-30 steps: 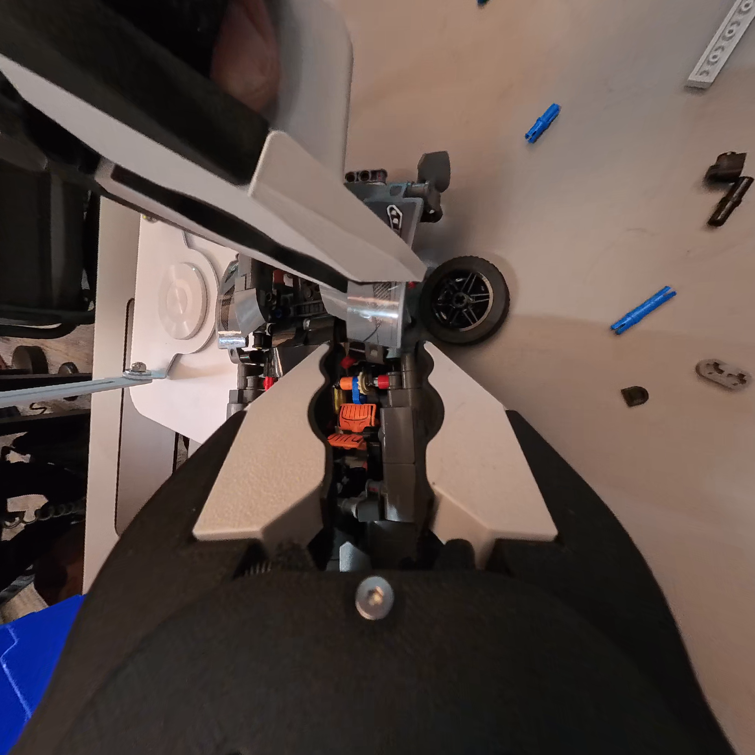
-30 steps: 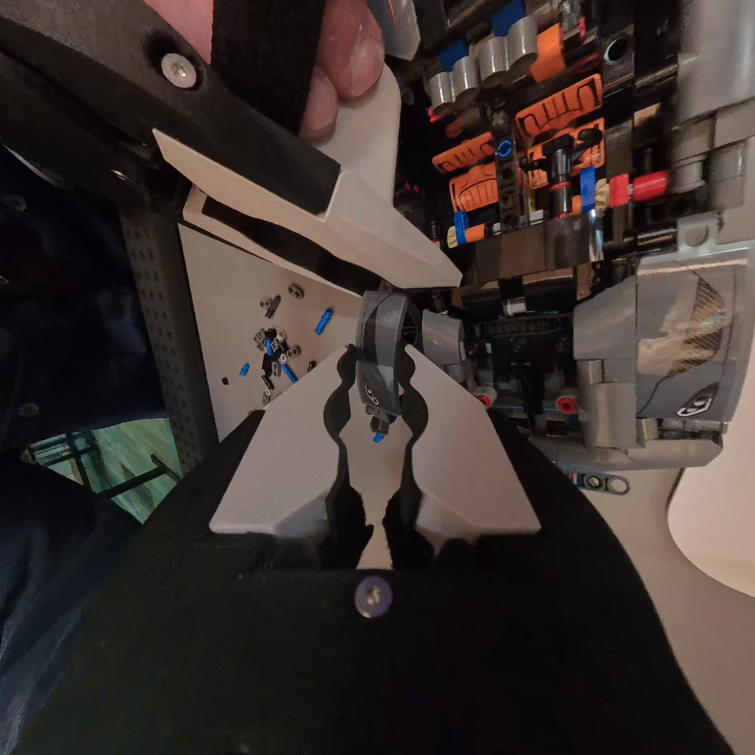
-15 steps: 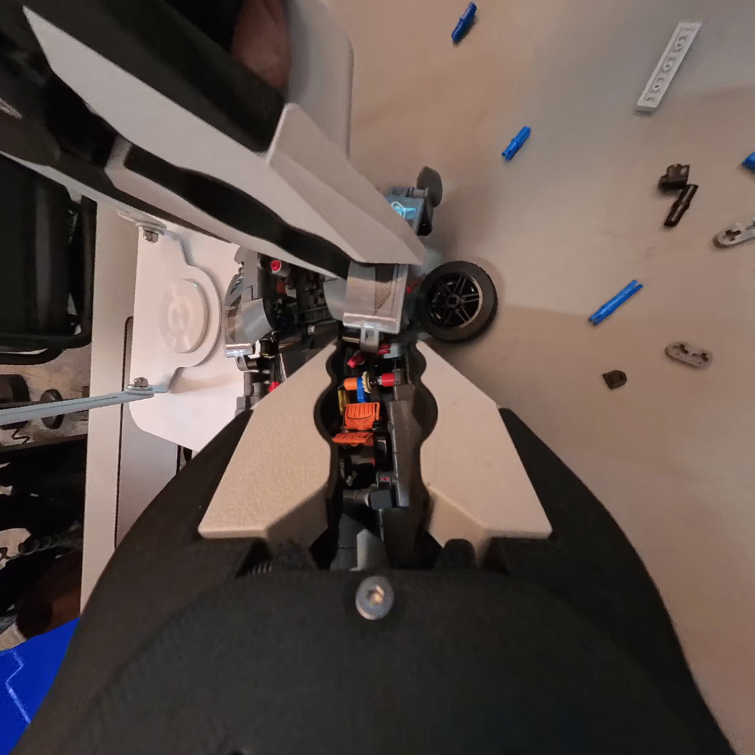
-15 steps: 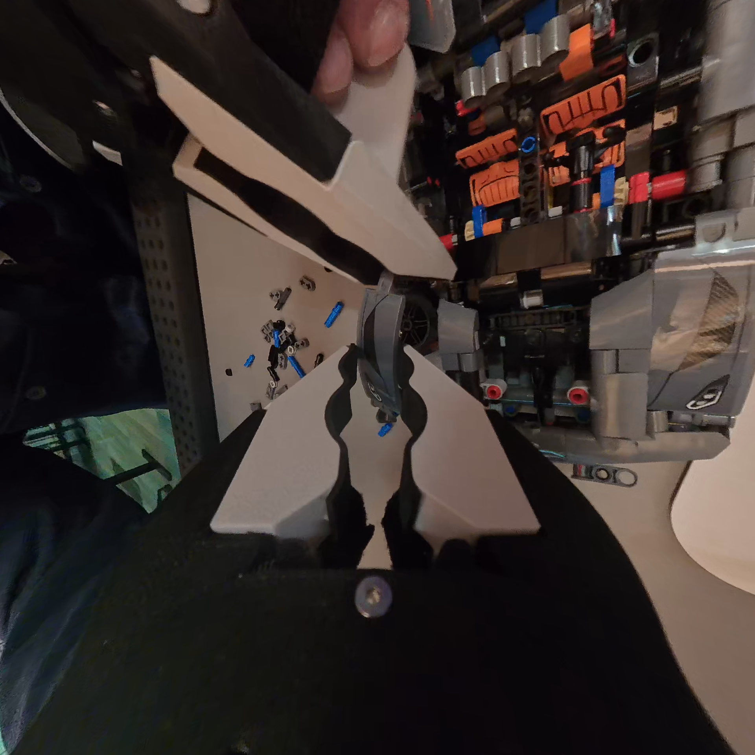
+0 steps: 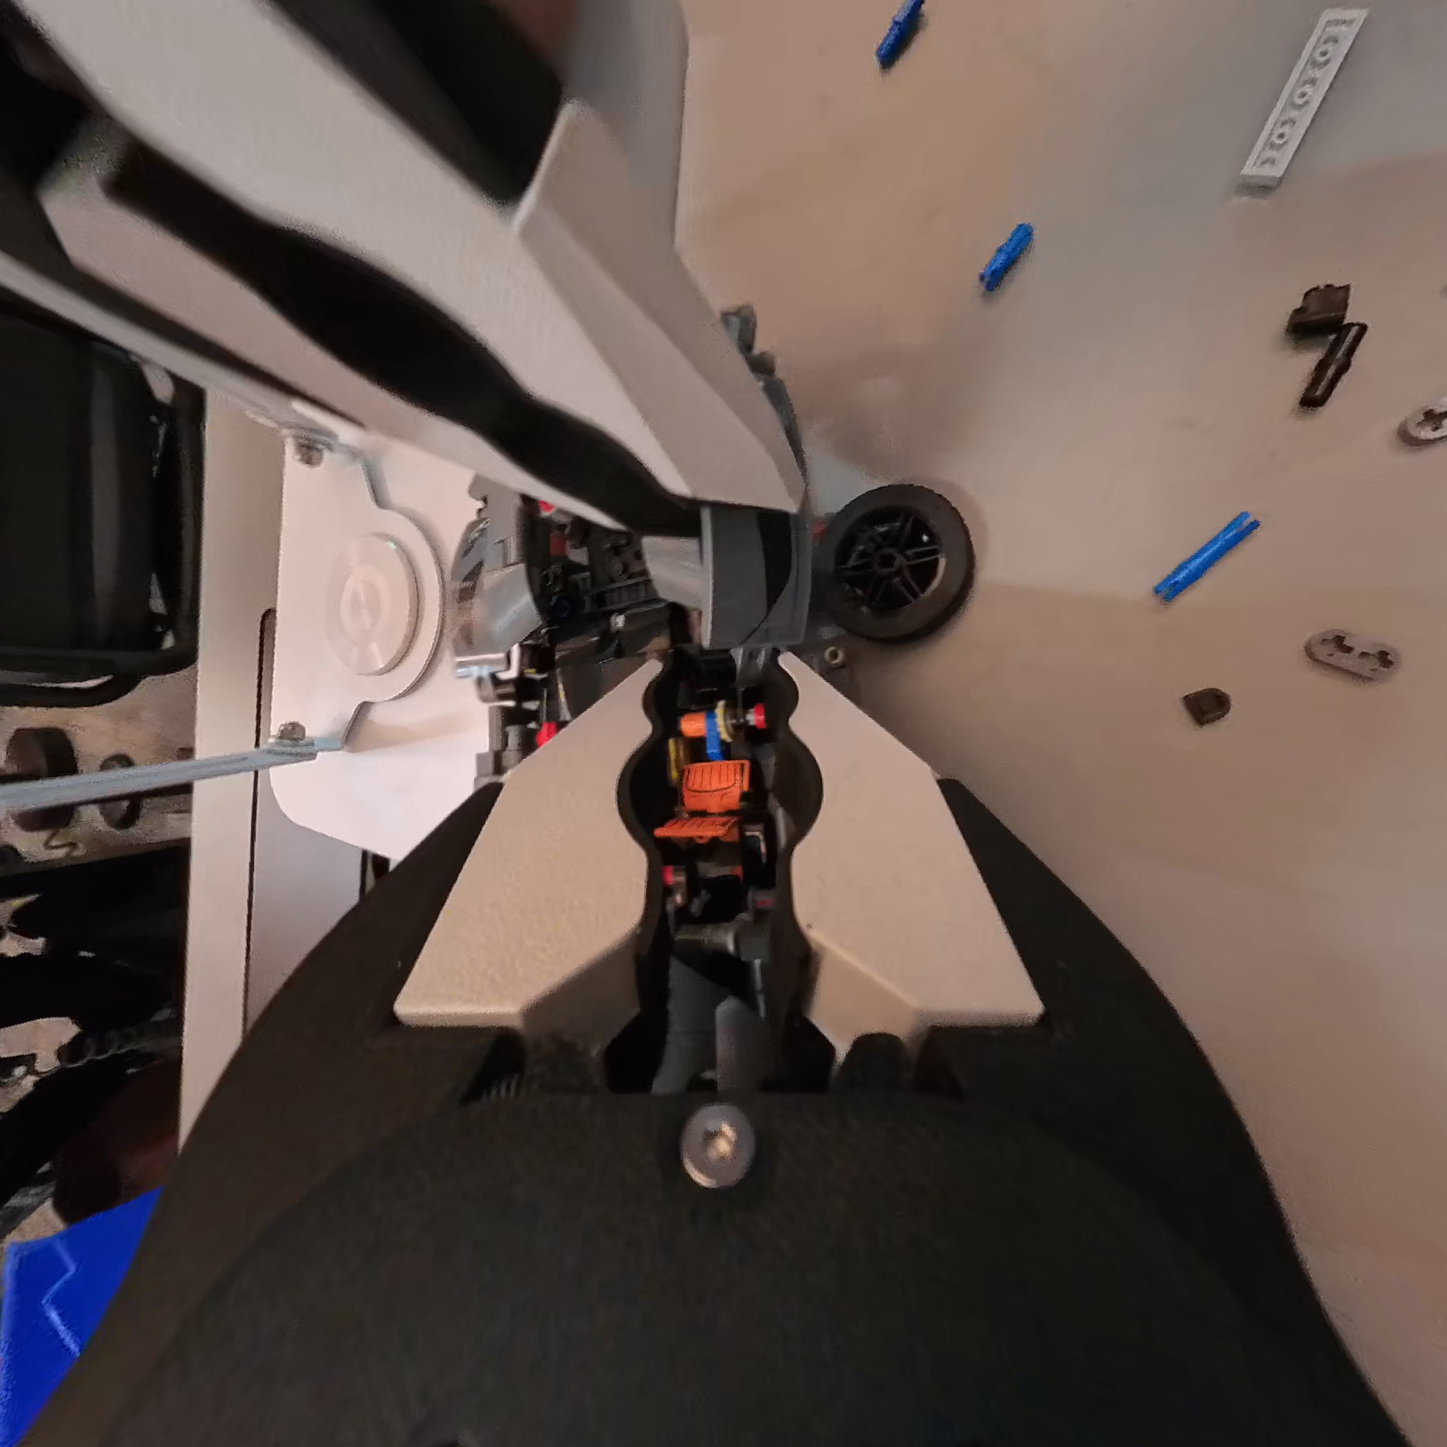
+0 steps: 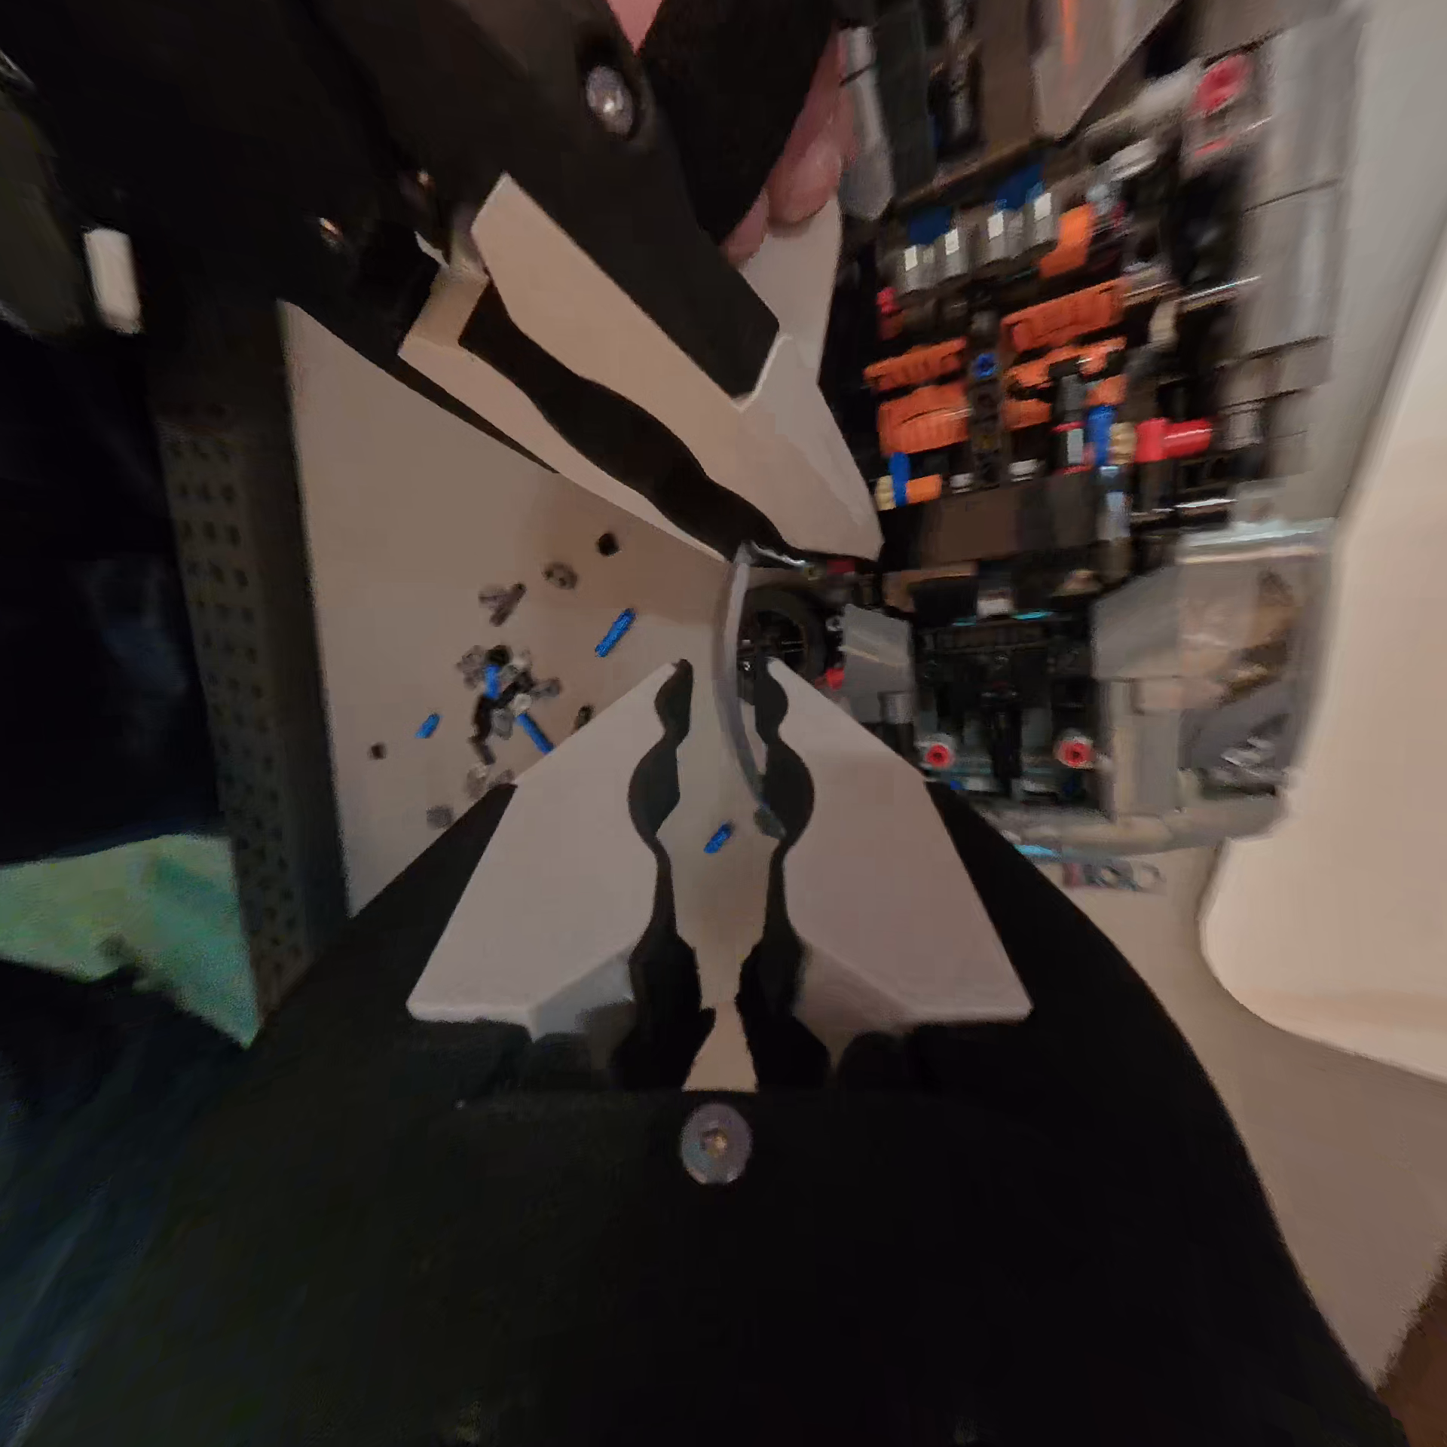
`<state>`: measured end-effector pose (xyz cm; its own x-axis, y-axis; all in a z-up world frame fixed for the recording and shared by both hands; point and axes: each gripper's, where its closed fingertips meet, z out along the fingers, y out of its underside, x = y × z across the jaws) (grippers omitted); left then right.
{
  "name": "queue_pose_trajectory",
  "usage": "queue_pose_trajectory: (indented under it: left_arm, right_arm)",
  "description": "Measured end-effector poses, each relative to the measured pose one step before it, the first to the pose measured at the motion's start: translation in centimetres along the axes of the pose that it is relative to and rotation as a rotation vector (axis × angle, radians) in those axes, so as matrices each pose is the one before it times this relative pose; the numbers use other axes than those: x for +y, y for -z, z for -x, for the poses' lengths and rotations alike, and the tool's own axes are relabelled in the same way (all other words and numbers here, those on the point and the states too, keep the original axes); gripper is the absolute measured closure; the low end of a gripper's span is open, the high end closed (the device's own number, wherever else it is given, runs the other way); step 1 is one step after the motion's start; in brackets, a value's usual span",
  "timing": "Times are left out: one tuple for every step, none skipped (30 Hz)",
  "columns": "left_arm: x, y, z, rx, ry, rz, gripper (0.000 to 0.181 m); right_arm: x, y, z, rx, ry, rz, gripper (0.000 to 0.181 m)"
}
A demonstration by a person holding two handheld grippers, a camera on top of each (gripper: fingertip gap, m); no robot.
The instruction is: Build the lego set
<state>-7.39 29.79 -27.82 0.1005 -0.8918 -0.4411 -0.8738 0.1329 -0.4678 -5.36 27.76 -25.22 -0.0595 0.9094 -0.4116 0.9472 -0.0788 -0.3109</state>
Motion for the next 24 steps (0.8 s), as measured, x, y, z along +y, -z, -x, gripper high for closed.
queue_pose_trajectory:
  left_arm:
    - [0.044, 0.268, 0.384, -0.0003, 0.0198, -0.0097, 0.163]
    - [-0.018, 0.24, 0.11, 0.0222, 0.0249, -0.014, 0.163]
    - [-0.158, 0.22, -0.037, 0.0338, 0.0346, -0.0235, 0.163]
    - [-0.129, 0.21, 0.144, 0.0208, 0.0368, -0.0205, 0.163]
    - [-0.023, 0.206, 0.148, 0.0178, 0.0294, -0.0103, 0.163]
    - [-0.088, 0.293, 0.045, 0.0205, 0.0226, -0.0106, 0.163]
    - [-0.288, 0.416, 0.139, 0.0126, 0.0249, -0.0227, 0.163]
    - [-0.364, 0.454, 0.034, 0.0228, 0.0306, -0.0277, 0.163]
    - [-0.306, 0.43, 0.041, 0.0232, 0.0311, -0.0227, 0.163]
    - [-0.284, 0.418, 0.271, 0.0079, 0.0284, -0.0236, 0.163]
    - [-0.351, 0.363, 0.213, 0.0118, 0.0274, -0.0276, 0.163]
    - [-0.306, 0.266, -0.138, 0.0315, 0.0206, -0.0214, 0.163]
    - [-0.262, 0.234, 0.162, 0.0103, 0.022, -0.02, 0.163]
    - [-0.33, 0.248, 0.338, 0.0004, 0.0224, -0.0247, 0.163]
    - [-0.354, 0.252, 0.109, 0.0157, 0.0244, -0.0246, 0.163]
    - [-0.388, 0.287, 0.139, 0.0112, 0.0167, -0.0245, 0.163]
    - [-0.47, 0.345, 0.3, -0.0064, 0.0066, -0.0285, 0.163]
    - [-0.579, 0.41, 0.109, 0.002, -0.0013, -0.0333, 0.162]
    - [-0.617, 0.474, 0.009, 0.0059, -0.0064, -0.0337, 0.161]
    - [-0.479, 0.543, 0.38, -0.0173, -0.008, -0.0242, 0.158]
    - [-0.34, 0.526, 0.553, -0.0311, -0.0124, -0.0157, 0.151]
    - [-0.205, 0.436, 0.3, -0.0161, -0.0178, -0.0091, 0.15]
    - [0.023, 0.285, 0.158, -0.0089, -0.0125, 0.0041, 0.15]
    - [0.403, 0.095, 0.39, -0.0244, -0.0078, 0.0291, 0.15]
  right_arm:
    - [-0.147, 0.661, -0.553, 0.091, 0.0242, -0.015, 0.16]
    - [-0.044, 0.674, -0.625, 0.11, 0.0429, -0.0057, 0.148]
    - [-0.065, 0.641, -0.417, 0.107, 0.061, -0.0069, 0.142]
    - [-0.298, 0.545, -0.006, 0.0832, 0.0667, -0.0183, 0.141]
    - [-0.394, 0.441, 0.145, 0.0699, 0.0568, -0.0196, 0.141]
    - [-0.221, 0.312, 0.091, 0.0653, 0.0451, -0.006, 0.142]
    - [-0.081, 0.098, 0.005, 0.0646, 0.0412, 0.0075, 0.141]
    - [-0.071, -0.08, -0.137, 0.0671, 0.0405, 0.0099, 0.141]
    - [-0.058, -0.244, -0.089, 0.0562, 0.0354, 0.0089, 0.141]
    - [-0.036, -0.332, -0.031, 0.0415, 0.0285, 0.0093, 0.141]
    - [-0.126, -0.247, -0.182, 0.0424, 0.0258, 0.0011, 0.139]
    - [-0.179, -0.077, -0.493, 0.0479, 0.0193, -0.0102, 0.149]
    - [-0.103, 0.037, -0.574, 0.0344, -0.0013, -0.0107, 0.157]
    - [-0.101, 0.145, -0.484, 0.0133, -0.0148, -0.0087, 0.157]
    - [-0.169, 0.234, -0.35, 0.004, -0.0069, -0.0099, 0.157]
    - [-0.214, 0.302, -0.395, 0.0052, -0.0039, -0.0099, 0.156]
    - [-0.222, 0.328, -0.458, 0.0057, -0.011, -0.0087, 0.157]
    - [-0.165, 0.342, -0.377, -0.002, -0.0155, -0.0068, 0.157]
    - [-0.054, 0.358, -0.38, -0.0025, -0.0173, -0.003, 0.156]
    - [0.081, 0.344, -0.375, -0.0027, -0.0224, -0.0002, 0.156]
    - [0.171, 0.299, -0.164, -0.0161, -0.0314, -0.0005, 0.156]
    - [0.259, 0.193, 0.169, -0.0371, -0.0382, 0.0003, 0.156]
    - [0.386, 0.034, 0.542, -0.0594, -0.0388, 0.0032, 0.157]
    - [0.476, -0.141, 0.628, -0.0611, -0.0372, 0.006, 0.157]
